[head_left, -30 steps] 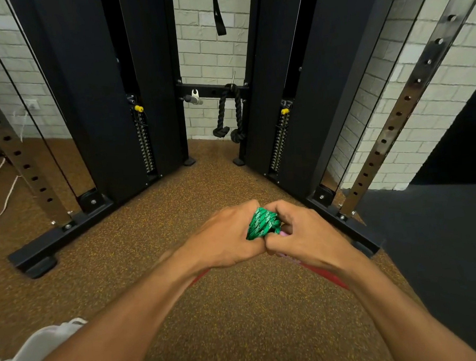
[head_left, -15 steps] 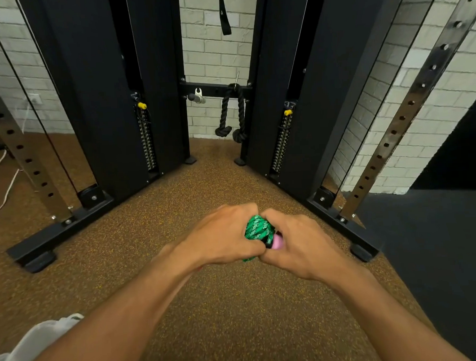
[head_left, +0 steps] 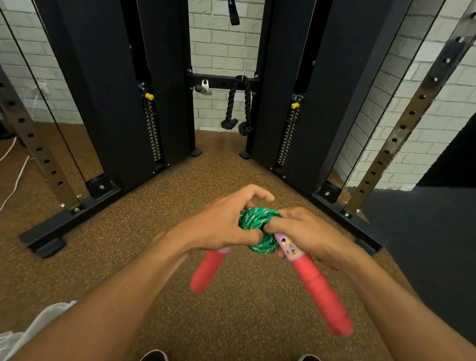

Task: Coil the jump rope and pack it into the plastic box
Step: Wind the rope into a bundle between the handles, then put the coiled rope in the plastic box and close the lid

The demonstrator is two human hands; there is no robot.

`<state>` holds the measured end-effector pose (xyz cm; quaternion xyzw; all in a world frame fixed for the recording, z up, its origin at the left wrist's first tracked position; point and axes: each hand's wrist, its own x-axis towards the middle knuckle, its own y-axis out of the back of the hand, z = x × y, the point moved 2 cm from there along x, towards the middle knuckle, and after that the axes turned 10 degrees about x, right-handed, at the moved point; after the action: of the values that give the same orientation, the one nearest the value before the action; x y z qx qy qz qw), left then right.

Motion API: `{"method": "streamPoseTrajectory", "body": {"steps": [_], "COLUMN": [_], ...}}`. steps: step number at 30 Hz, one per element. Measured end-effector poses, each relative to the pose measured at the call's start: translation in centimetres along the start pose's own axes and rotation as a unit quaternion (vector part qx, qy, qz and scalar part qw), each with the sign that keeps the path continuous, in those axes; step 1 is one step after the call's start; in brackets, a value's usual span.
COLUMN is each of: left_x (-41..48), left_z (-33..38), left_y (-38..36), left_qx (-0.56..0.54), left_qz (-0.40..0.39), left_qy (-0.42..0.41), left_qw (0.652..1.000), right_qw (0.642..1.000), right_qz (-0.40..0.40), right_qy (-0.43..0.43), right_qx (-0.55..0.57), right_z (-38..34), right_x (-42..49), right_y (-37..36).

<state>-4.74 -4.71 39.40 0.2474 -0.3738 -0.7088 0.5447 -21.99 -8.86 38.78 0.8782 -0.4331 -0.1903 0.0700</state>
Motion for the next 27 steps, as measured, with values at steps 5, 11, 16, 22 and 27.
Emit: {"method": "streamPoseTrajectory", "body": {"steps": [5,11,16,22,27], "left_x": [-0.9,-3.0,-4.3,-5.3,-7.2], "left_z": [-0.6,-2.8,-5.0,-8.5,-12.2], "left_y": [0.7,1.5,3.6,5.4,5.1], "left_qx": [0.045,0.045,-0.054,-0.198,-0.200], "left_qz": [0.039,0.026,0.091,0.120,0.091], "left_qy": [-0.002,0.033,0.082,0.123,0.144], "left_qw": [0.998,0.998,0.991,0.965,0.965], "right_qw": [0.998,0.999,0.997,0.982,0.985], "right_qz": [-0.028,-0.033,-0.010,0.005,0.013], "right_qy": [-0.011,0.011,0.031,0.014,-0.003], "right_qx": [0.061,0.040,0.063,0.188,0.175], "right_z": [0.1,-0.9,-1.8,-3.0,-1.4], "right_x": [0.3,2.4,4.6,6.3,8.8], "right_y": [-0.9,-4.2,-6.2,-10.5,-14.5]}}
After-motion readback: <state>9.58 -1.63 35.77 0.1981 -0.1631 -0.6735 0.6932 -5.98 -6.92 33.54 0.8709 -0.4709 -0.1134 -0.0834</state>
